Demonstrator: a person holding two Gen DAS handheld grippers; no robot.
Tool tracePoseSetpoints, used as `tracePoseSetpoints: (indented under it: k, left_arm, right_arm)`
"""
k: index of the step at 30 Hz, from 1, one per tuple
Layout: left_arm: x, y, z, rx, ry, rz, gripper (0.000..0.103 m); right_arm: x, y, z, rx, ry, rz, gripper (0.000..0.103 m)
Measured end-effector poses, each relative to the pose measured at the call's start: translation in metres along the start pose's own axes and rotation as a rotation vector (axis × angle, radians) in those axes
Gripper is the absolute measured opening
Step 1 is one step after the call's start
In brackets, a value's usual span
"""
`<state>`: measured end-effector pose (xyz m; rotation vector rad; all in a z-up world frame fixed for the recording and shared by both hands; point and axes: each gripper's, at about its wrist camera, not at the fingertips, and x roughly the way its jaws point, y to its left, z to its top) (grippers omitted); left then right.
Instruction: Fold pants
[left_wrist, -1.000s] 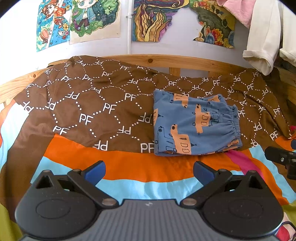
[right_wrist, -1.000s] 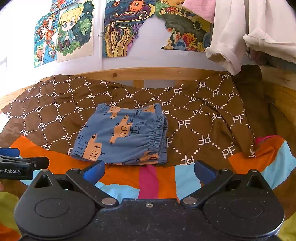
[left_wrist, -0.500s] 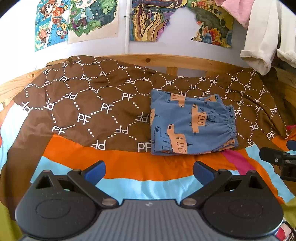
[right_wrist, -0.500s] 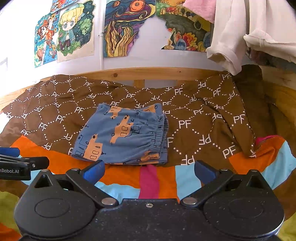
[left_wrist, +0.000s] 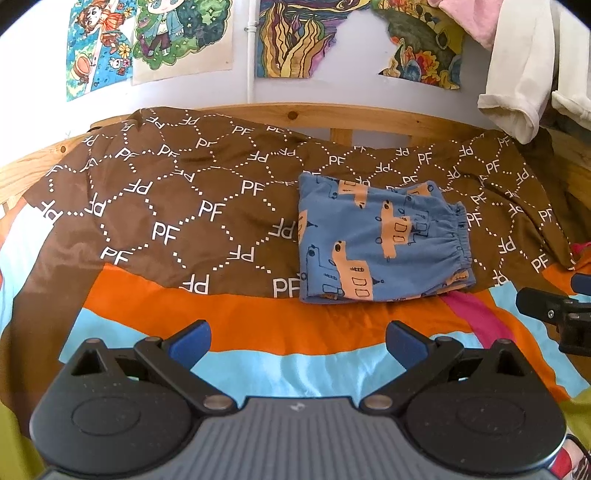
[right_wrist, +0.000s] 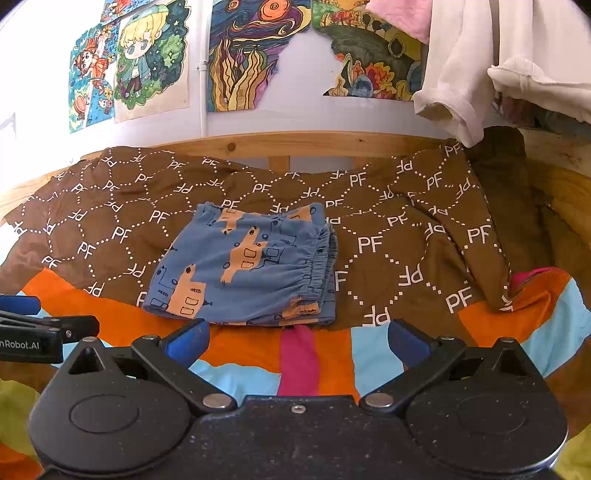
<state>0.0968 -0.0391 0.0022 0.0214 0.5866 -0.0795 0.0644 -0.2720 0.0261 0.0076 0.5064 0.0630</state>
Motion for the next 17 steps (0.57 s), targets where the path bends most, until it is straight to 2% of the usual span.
tracePoseSetpoints:
  k: [17]
  left_arm:
    - [-0.0011, -0.003, -0.0006, 0.014, 0.004, -0.015, 0.103]
  right_arm:
    - [0.0, 0.0007, -0.001, 0.001, 0.0, 0.0, 0.102]
